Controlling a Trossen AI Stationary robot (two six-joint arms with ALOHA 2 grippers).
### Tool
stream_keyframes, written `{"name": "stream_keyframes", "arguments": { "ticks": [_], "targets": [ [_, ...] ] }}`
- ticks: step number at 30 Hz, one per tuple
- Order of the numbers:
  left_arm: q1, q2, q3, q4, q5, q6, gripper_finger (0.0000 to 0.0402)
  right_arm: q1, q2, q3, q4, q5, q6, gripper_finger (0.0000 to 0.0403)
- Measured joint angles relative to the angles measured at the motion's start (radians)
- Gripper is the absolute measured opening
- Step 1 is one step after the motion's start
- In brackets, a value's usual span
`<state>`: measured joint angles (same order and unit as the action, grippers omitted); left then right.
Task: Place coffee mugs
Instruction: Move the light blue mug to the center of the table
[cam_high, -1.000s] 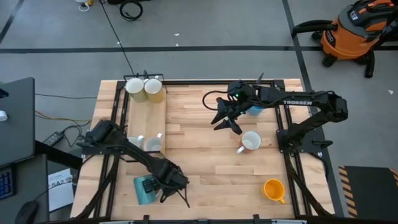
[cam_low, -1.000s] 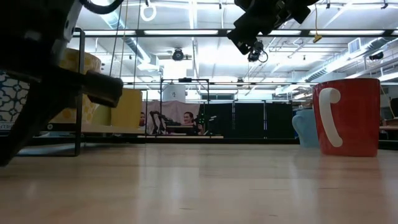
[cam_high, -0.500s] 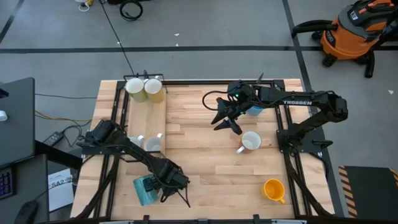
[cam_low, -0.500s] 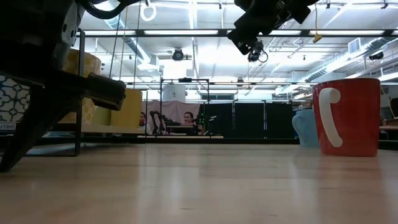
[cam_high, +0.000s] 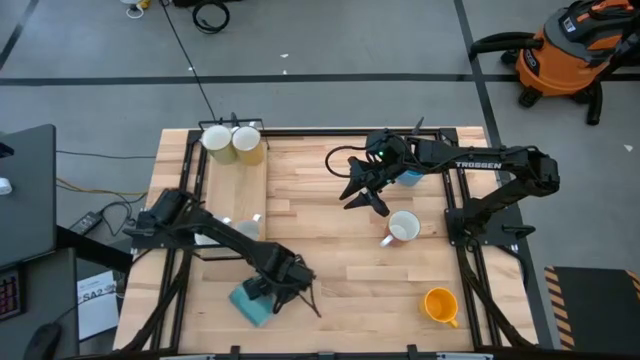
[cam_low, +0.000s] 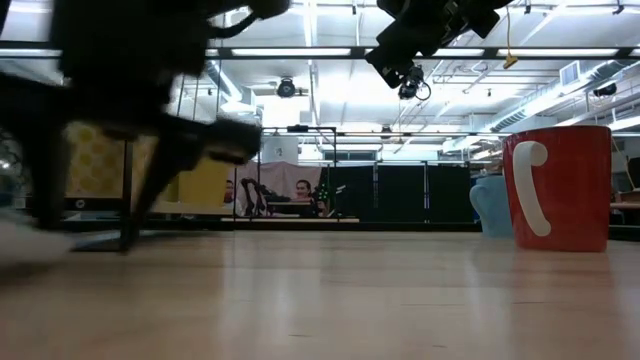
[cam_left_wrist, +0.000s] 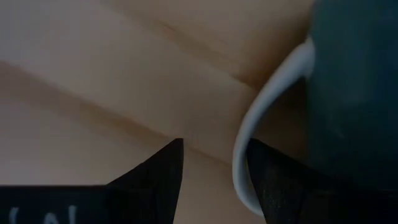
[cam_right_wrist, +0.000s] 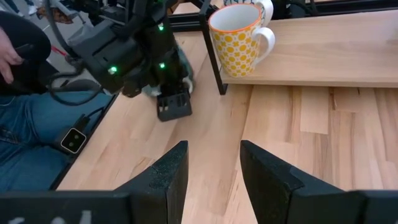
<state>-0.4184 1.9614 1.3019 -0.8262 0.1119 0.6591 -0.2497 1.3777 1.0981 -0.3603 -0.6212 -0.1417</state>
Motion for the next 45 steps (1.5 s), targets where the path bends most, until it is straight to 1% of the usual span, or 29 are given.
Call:
{"name": "stream_keyframes", "arguments": {
  "ticks": [4,9,18,26,33,37,42,45],
  "targets": [
    [0.038,0.002,0.037,0.038,-0.009,-0.022,0.0183,0.0,0.0,0.0,0.0,0.0,0.0,0.0151],
    [0.088,0.002,0.05,0.141,-0.02,-0.046,0.0183,0.0,0.0,0.0,0.0,0.0,0.0,0.0151],
    [0.184,0.002,0.05,0.309,-0.109,-0.045,0.0183,0.0,0.0,0.0,0.0,0.0,0.007,0.0151],
    [0.295,0.002,0.05,0.387,-0.165,-0.045,0.0183,0.0,0.0,0.0,0.0,0.0,0.008,0.0151],
    [0.369,-0.013,0.051,0.458,-0.168,-0.045,0.0183,0.0,0.0,0.0,-0.001,0.0,0.008,0.0151],
    [0.376,-0.044,0.084,0.406,-0.174,-0.045,0.0177,0.0,-0.008,0.0,-0.018,-0.004,0.008,0.0151],
    [0.352,-0.097,0.175,0.246,-0.172,-0.047,0.0172,0.0,-0.054,0.0,-0.058,-0.003,0.008,0.0151],
    [0.322,-0.12,0.236,0.134,-0.172,-0.082,0.0172,0.0,-0.086,0.0,-0.067,0.0,0.008,0.0151]
  ]
}}
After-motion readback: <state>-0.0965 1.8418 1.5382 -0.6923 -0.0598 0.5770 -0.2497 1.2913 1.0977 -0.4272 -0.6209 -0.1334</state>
